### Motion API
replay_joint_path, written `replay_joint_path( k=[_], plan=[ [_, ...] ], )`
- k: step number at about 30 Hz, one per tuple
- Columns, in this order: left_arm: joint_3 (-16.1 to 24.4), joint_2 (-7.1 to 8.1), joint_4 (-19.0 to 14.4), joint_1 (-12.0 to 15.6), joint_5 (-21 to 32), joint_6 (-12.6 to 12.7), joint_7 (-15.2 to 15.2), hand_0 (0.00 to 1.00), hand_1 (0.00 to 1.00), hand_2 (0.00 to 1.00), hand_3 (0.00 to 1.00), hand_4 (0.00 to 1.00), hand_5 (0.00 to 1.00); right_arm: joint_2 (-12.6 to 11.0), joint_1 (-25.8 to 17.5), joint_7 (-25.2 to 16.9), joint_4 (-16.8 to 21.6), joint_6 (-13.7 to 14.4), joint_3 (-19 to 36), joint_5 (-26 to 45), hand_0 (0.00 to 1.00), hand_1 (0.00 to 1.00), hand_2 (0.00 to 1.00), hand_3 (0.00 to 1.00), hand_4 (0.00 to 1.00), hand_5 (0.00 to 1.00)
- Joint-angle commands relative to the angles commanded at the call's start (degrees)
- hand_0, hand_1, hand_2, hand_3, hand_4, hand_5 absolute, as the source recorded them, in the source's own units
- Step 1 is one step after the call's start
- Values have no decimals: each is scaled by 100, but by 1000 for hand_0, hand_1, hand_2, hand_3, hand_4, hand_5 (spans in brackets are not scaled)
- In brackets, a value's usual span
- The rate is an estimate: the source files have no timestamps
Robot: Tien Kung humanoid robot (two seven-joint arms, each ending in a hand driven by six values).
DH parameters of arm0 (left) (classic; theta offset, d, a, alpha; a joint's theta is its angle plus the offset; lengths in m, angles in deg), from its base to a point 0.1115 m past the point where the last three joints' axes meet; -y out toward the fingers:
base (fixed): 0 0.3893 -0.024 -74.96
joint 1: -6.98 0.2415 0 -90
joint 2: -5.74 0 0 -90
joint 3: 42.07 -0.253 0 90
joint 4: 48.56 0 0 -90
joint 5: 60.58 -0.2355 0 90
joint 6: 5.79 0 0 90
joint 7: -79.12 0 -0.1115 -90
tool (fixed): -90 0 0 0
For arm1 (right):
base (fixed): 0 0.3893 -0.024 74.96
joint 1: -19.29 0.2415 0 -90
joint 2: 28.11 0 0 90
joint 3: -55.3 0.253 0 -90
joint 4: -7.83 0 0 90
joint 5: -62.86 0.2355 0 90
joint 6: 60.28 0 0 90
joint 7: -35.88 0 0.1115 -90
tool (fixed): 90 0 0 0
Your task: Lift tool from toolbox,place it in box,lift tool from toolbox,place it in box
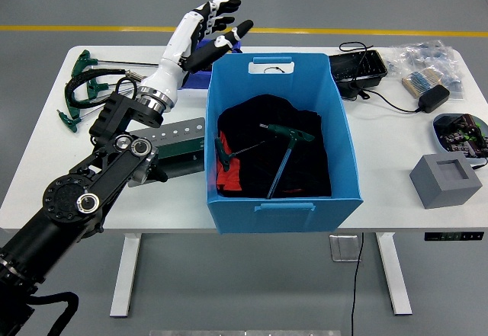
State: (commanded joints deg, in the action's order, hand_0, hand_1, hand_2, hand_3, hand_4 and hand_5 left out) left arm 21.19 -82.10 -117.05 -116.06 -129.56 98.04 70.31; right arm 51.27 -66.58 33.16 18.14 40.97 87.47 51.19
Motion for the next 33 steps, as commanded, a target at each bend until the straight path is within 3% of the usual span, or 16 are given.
replay_joint_path(
  k=[3, 7, 10, 16, 24, 33],
  plan=[
    [430, 1, -64, 311, 708, -71, -174, 851, 865, 952, 828, 973, 819, 6, -8, -1, 0, 1, -1, 6, 687, 672, 736, 582, 788, 690],
    [870, 96, -15, 563, 1676, -126, -729, 851, 865, 952, 828, 973, 819, 20, -18, 0, 0, 6, 32, -5, 687, 672, 736, 582, 788, 690],
    [1080, 210, 53, 619, 2350, -200, -785, 832, 833, 912, 808, 978, 853, 29, -23, 15, 0, 13, 80, -64, 686, 672, 735, 581, 787, 691],
    [1209, 537, 215, 875, 2766, -399, -816, 820, 811, 884, 797, 980, 869, 33, -34, 9, 0, 15, 30, -3, 687, 672, 734, 582, 785, 692],
    [1447, 892, 304, 1266, 2559, -838, -28, 818, 804, 878, 795, 979, 883, 39, -32, -18, 0, 19, 56, 52, 687, 672, 735, 581, 784, 689],
    [1773, 1035, 214, 1458, 2258, -1127, 568, 814, 789, 863, 763, 977, 884, 34, -26, -51, 0, 14, 49, 105, 688, 672, 734, 580, 783, 690]
  ],
)
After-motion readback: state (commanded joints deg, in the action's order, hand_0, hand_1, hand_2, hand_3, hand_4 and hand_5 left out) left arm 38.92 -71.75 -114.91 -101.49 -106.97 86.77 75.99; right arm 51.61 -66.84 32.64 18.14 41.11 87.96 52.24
